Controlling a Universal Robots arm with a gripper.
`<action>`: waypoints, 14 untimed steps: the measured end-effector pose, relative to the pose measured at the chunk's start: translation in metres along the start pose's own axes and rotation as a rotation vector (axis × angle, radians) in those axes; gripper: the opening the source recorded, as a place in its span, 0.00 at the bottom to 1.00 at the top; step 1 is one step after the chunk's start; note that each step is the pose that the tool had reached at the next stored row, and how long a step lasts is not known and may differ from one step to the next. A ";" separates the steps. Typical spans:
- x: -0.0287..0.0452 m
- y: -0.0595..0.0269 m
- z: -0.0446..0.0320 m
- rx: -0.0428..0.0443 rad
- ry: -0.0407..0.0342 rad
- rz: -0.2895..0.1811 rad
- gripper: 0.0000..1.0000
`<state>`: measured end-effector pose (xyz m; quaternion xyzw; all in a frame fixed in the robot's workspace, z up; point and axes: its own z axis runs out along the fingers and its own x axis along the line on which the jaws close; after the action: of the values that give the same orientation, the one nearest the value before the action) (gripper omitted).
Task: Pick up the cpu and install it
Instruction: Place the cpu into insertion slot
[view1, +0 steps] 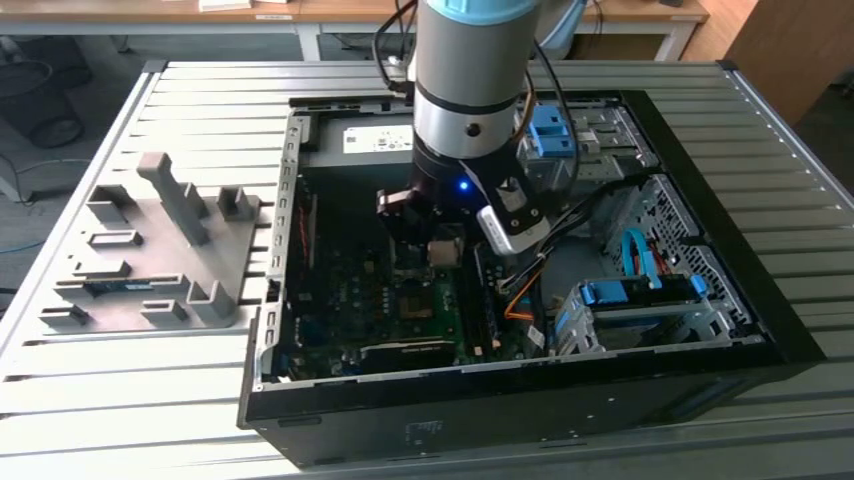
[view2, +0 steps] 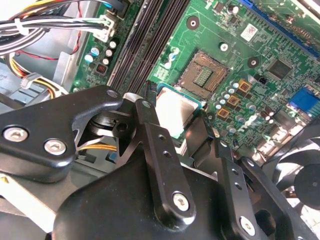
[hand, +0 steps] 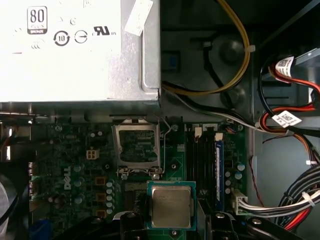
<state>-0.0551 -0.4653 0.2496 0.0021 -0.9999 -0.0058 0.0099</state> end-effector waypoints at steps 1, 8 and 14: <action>0.0002 -0.0006 0.0007 0.0002 0.0000 0.000 0.47; 0.0065 -0.0040 0.0076 0.0002 -0.0002 0.000 0.47; 0.0123 -0.0042 0.0182 0.0003 -0.0001 0.000 0.47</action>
<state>-0.0678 -0.4694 0.2316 0.0021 -0.9999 -0.0057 0.0098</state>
